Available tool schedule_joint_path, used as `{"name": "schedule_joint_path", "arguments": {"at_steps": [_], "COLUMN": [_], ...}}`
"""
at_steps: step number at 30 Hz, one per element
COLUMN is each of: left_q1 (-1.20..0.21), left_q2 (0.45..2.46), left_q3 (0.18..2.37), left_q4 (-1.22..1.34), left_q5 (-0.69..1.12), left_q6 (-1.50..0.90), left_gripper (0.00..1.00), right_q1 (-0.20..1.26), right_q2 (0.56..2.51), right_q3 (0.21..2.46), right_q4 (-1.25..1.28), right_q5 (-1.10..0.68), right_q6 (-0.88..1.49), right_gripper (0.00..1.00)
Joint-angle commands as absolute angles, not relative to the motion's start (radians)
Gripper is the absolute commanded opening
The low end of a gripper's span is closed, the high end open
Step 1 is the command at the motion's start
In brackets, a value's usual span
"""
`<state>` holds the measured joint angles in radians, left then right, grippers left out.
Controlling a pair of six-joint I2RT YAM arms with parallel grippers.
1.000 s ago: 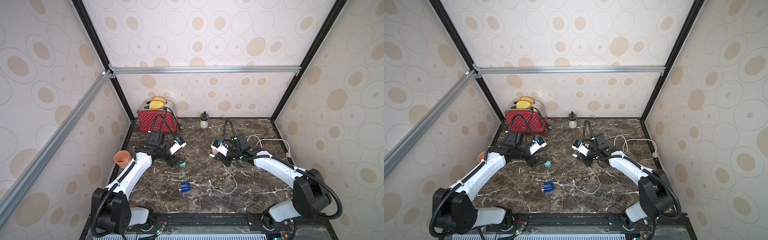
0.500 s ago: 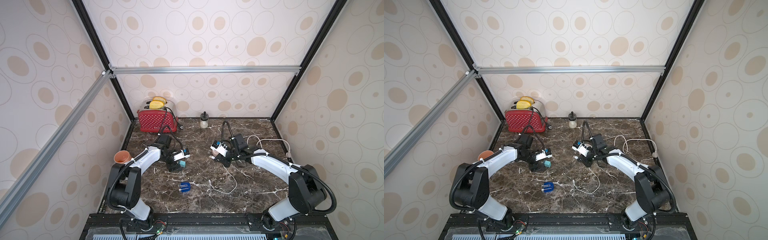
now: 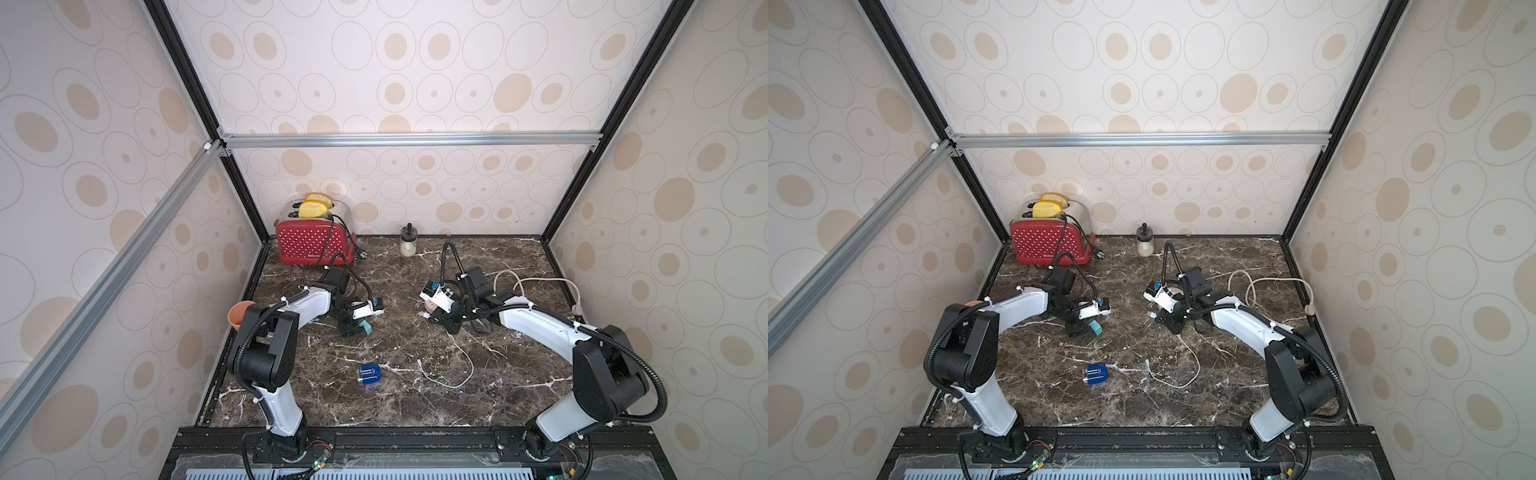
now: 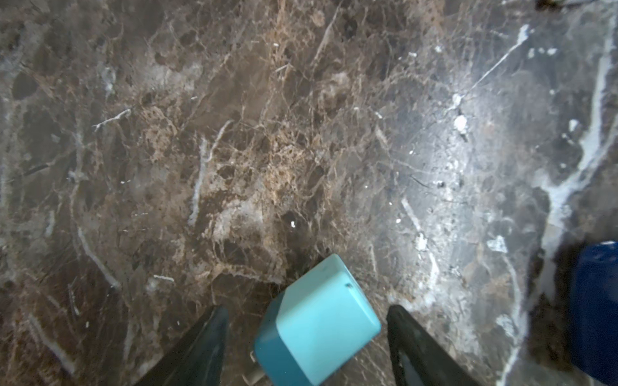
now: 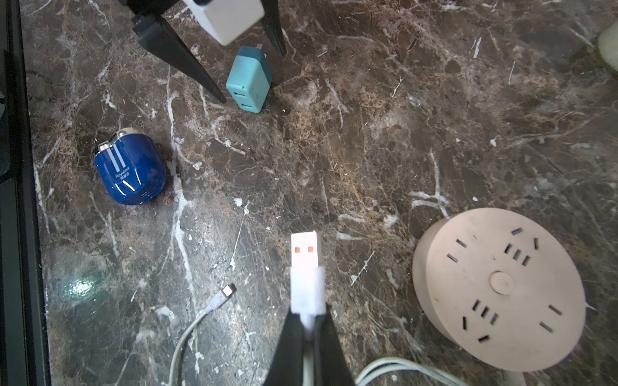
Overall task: Charge the electric shaver
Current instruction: Pick up the plug from the center of the board.
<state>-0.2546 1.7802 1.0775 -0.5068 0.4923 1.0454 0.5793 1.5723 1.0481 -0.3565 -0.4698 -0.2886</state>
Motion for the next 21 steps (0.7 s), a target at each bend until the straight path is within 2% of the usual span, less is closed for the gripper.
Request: {"name": "schedule_joint_path", "arguments": {"at_steps": [1, 5, 10, 17, 21], "left_q1": [-0.258, -0.256, -0.258, -0.259, -0.261], "left_q2": [1.787, 1.785, 1.76, 1.747, 1.747], "left_q3": [1.115, 1.121, 1.095, 1.109, 1.115], "left_q4": [-0.497, -0.507, -0.528, -0.602, -0.607], "left_q5": [0.533, 0.539, 0.514, 0.479, 0.48], "left_q6": [1.078, 1.072, 1.07, 1.058, 1.045], "left_gripper": [0.77, 0.73, 0.58, 0.43, 0.43], "right_q1": [0.581, 0.581, 0.58, 0.58, 0.58], "right_q2": [1.59, 1.606, 1.617, 1.615, 1.605], "right_q3": [1.072, 1.08, 1.087, 1.088, 1.079], "right_q4": [-0.378, -0.379, -0.373, -0.369, -0.369], "right_q5": [-0.468, -0.468, -0.466, -0.466, -0.457], "right_q6": [-0.308, -0.308, -0.307, -0.304, -0.305], "right_gripper": [0.0, 0.0, 0.0, 0.0, 0.0]}}
